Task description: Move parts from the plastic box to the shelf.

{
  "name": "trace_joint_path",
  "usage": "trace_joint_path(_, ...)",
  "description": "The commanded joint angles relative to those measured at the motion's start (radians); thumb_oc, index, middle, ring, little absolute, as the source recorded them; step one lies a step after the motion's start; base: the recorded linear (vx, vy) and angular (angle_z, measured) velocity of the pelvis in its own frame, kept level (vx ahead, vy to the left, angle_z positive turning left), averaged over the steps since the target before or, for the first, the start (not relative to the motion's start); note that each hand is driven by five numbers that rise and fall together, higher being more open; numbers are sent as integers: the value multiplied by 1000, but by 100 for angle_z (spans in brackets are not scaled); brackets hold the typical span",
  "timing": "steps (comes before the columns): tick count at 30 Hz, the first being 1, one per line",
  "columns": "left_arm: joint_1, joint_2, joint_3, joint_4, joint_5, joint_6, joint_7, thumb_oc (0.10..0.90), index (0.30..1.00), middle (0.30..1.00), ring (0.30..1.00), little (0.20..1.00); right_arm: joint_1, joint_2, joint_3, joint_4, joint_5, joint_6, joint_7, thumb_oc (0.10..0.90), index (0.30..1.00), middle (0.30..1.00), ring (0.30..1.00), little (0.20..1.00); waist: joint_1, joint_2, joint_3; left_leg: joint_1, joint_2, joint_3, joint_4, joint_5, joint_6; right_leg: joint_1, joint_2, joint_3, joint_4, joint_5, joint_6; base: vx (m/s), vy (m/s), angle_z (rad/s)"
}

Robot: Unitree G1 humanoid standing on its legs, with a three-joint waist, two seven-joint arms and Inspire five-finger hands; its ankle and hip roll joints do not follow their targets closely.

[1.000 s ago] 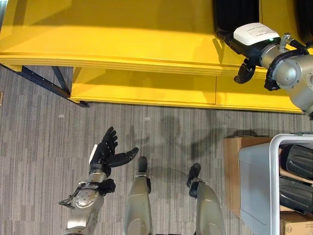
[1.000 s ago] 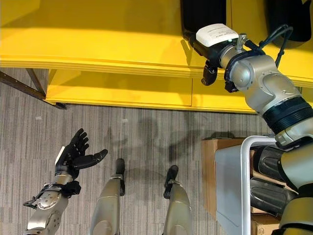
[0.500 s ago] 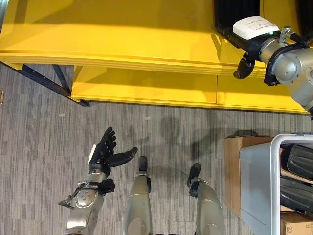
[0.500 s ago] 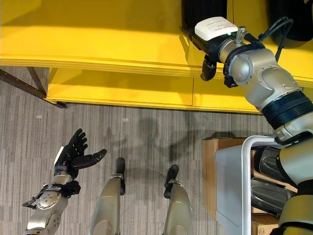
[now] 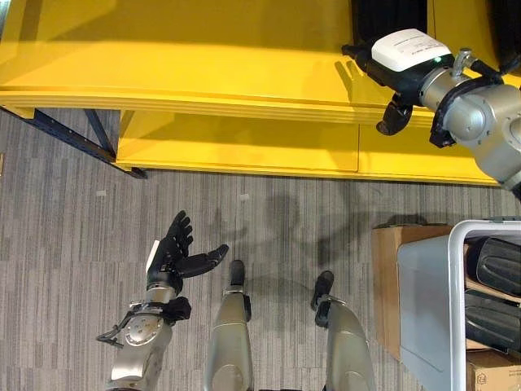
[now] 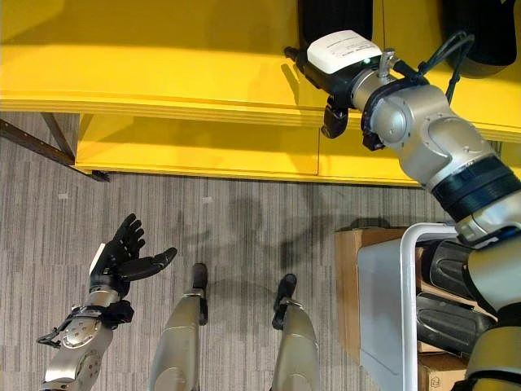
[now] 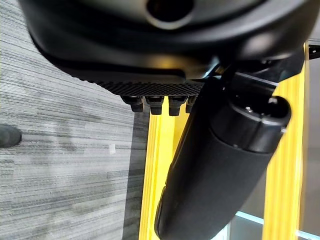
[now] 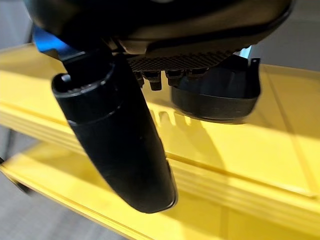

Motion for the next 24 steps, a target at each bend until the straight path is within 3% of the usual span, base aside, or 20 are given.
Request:
trace_joint_path(1,45,66,30,-105,-3,-91,12,900,1000,1000,1000,1000,3,-75,-121,-88,34,-25,-45,900,1000,1000,1000,1000,-4,-13,-58,11,94,-25,9,-49,-47,0,-64,90,-6,3,67,0,0,0)
trace_joint_path(12,53,33,51,-109,39,-79,22,900,1000,1000,1000,1000,455,-53,-477,-378,63,-75,-38,900,1000,1000,1000,1000,-33,-23,-75,15,99,-24,21,-60,-46,6,-58,94,-3,-4,67,0,0,0)
trace_joint_path(16,57,26,51,-116,53,-82,22,900,1000,1000,1000,1000,613,-11,-613,-466,129,-114,-72,900,1000,1000,1000,1000,-49,-30,-86,28,102,-18,21,-65,-46,13,-52,101,-3,-6,69,0,0,0)
trace_joint_path(17,61,21,49,-123,57,-85,21,900,1000,1000,1000,1000,709,45,-692,-515,196,-141,-101,900,1000,1000,1000,1000,-58,-33,-92,45,107,-16,24,-76,-48,30,-47,104,-1,-15,72,39,-10,-4)
trace_joint_path(19,67,26,40,-125,61,-86,17,900,1000,1000,1000,1000,802,89,-754,-555,226,-162,-107,900,1000,1000,1000,1000,-60,-40,-105,65,106,-14,10,-69,-45,48,-45,105,-16,-6,73,43,-10,-4)
trace_joint_path(20,78,22,39,-125,61,-93,15,900,1000,1000,1000,1000,908,165,-818,-582,275,-190,-133,900,1000,1000,1000,1000,-73,-39,-116,89,108,-12,3,-72,-44,74,-45,108,-26,-6,78,47,2,-5)
trace_joint_path(21,82,23,39,-124,62,-93,15,900,1000,1000,1000,1000,942,177,-832,-597,274,-200,-126,900,1000,1000,1000,1000,-76,-40,-123,98,107,-11,-2,-70,-43,81,-45,109,-32,-3,80,86,8,-9)
trace_joint_path(24,94,20,32,-102,67,-108,5,900,1000,1000,1000,1000,1132,327,-915,-641,352,-252,-154,900,1000,1000,1000,1000,-106,-32,-167,181,104,2,-47,-70,-41,165,-51,104,-86,6,95,122,37,-19)
